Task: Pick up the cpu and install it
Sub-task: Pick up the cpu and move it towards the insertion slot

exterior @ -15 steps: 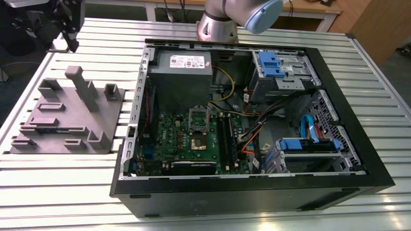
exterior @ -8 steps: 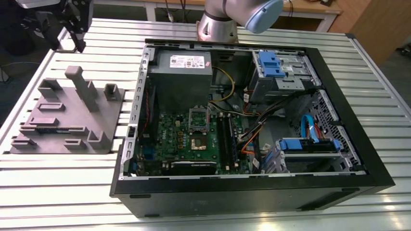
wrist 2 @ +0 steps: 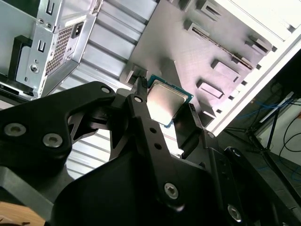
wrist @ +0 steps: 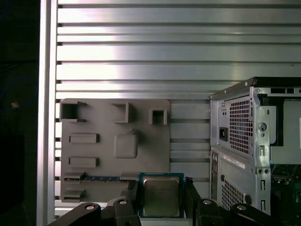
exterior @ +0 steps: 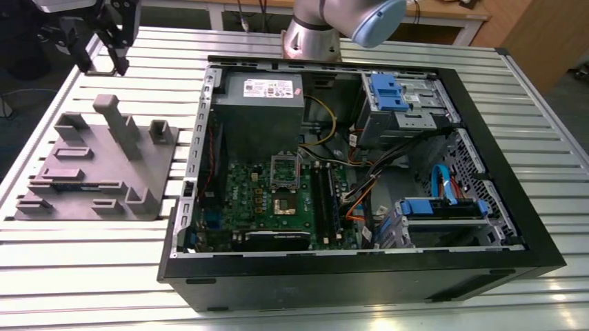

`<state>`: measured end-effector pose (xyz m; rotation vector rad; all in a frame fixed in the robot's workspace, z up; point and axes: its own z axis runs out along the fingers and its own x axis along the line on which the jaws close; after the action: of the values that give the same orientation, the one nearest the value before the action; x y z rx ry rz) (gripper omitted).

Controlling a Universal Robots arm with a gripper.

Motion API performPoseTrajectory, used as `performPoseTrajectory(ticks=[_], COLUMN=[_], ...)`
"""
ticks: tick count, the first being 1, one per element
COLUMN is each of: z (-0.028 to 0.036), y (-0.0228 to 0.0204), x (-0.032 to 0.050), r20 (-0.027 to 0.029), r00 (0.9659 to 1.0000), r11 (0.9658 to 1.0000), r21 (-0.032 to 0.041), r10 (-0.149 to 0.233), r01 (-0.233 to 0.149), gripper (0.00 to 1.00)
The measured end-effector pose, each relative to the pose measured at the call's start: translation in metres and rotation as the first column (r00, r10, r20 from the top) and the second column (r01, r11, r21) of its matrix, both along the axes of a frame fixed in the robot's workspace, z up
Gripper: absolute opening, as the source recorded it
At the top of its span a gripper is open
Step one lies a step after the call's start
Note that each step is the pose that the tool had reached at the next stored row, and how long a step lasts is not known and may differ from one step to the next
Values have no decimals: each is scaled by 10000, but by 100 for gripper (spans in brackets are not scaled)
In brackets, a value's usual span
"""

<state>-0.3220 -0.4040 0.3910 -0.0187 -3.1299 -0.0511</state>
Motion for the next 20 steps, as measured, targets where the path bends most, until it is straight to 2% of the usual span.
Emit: performPoseTrajectory(ticks=[13,20], z=[0,0], y=[0,0], x=[70,147], r20=[1,1], r00=[10000,10000], r11=[10000,10000], r21=[0,0], r10=[1,0], r01=[-1,0], gripper=[47,47])
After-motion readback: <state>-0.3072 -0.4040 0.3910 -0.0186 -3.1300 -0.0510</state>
